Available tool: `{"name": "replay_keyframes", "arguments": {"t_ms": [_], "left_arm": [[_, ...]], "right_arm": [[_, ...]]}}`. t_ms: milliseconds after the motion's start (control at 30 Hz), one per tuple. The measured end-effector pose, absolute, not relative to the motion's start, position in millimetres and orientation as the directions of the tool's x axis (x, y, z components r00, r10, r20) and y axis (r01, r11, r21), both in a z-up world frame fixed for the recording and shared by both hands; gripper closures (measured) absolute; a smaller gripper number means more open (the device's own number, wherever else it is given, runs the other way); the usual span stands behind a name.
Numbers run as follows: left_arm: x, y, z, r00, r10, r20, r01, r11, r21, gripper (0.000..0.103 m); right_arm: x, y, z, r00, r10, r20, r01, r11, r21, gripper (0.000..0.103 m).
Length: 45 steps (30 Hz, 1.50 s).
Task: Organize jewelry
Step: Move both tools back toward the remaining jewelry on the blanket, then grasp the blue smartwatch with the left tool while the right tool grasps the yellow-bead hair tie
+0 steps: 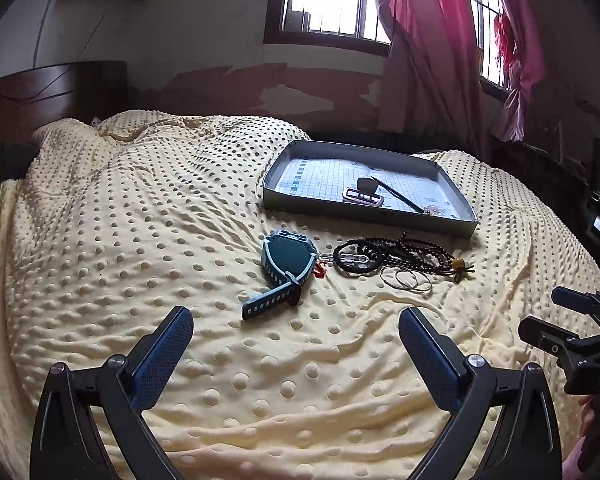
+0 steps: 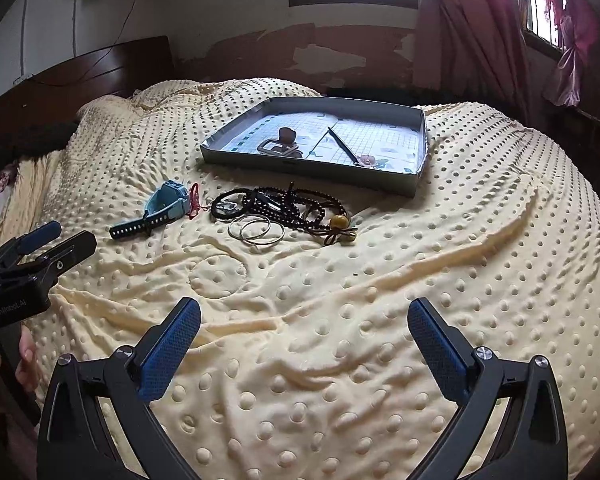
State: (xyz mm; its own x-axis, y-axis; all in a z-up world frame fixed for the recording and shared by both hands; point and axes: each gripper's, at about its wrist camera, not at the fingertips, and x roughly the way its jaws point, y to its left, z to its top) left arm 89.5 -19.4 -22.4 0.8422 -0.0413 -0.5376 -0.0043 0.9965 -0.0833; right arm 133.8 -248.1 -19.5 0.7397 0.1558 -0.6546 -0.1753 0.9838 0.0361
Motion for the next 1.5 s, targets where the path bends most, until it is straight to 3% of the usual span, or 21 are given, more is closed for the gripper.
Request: {"name": "replay_keyframes", "arguments": {"t_ms": [367, 567, 800, 867, 933, 1133, 1300, 1367, 1500], "left_arm": [[124.9, -10.4, -25.3, 0.844, -0.039, -0.535, -0.004, 0.997, -0.079, 0.0], [145.6, -14.0, -30.8, 0.831, -0.058, -0.553, 0.028, 0.998, -0.062, 0.0], [170.4, -15.4, -35.1, 0.822, -0.098, -0.561, 0.063, 0.995, -0.082, 0.001], [179.2, -17.3, -38.0, 0.814, -0.106, -0.57, 0.077, 0.994, -0.075, 0.007], [191.4, -17.6, -43.5, 0.795, -0.115, -0.596, 0.085, 0.993, -0.079, 0.013], [215.3, -14.7, -67.7, 0.713, -0.078, -0.697, 0.045, 0.997, -0.065, 0.031], [216.4, -15.6, -71.0, 0.712, -0.058, -0.7, 0.044, 0.998, -0.037, 0.042], [215.0, -18.3, -71.0, 0.713, -0.059, -0.698, 0.058, 0.998, -0.025, 0.055], [211.6, -23.7, -68.4, 0.726, -0.05, -0.686, 0.072, 0.997, 0.002, 0.06]], "right_arm": [[173.5, -261.9, -22.5, 0.703, 0.206, -0.68, -0.172, 0.978, 0.118, 0.001], [204.2, -270.8, -32.0, 0.672, 0.303, -0.676, -0.179, 0.952, 0.249, 0.001], [233.7, -260.2, -46.0, 0.691, 0.269, -0.67, -0.175, 0.963, 0.206, 0.002], [239.9, -261.0, -49.7, 0.688, 0.269, -0.674, -0.166, 0.962, 0.214, 0.007], [245.4, -264.2, -52.9, 0.679, 0.273, -0.681, -0.155, 0.961, 0.231, 0.02], [251.9, -269.1, -61.8, 0.668, 0.297, -0.682, -0.158, 0.952, 0.26, 0.025], [257.7, -266.9, -69.1, 0.653, 0.29, -0.699, -0.156, 0.955, 0.251, 0.034], [257.8, -264.3, -69.6, 0.653, 0.29, -0.7, -0.163, 0.956, 0.244, 0.037], [256.7, -263.1, -68.7, 0.654, 0.296, -0.696, -0.17, 0.954, 0.246, 0.046]]}}
